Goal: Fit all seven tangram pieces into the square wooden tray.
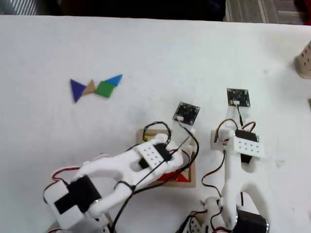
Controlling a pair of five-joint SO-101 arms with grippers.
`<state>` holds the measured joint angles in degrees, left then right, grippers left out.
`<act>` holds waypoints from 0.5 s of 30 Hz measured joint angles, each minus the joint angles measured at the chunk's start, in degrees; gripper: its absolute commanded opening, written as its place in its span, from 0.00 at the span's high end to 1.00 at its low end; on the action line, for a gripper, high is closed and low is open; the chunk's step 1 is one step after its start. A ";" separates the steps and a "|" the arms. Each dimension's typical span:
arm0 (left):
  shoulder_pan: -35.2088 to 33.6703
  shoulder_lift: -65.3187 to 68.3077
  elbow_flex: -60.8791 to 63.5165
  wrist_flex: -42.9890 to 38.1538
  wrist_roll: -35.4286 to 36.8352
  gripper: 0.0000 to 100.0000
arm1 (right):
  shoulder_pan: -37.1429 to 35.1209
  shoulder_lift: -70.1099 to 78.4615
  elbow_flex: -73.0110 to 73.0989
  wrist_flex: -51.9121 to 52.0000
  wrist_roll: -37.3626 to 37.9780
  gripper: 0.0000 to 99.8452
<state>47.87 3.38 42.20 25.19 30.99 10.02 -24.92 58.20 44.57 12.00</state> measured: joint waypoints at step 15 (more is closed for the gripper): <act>7.56 -0.70 -1.85 11.78 -7.03 0.98 | 0.35 0.00 0.00 0.00 0.00 0.98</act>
<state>55.43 2.68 40.35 36.97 23.96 10.37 -24.92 58.20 44.57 12.00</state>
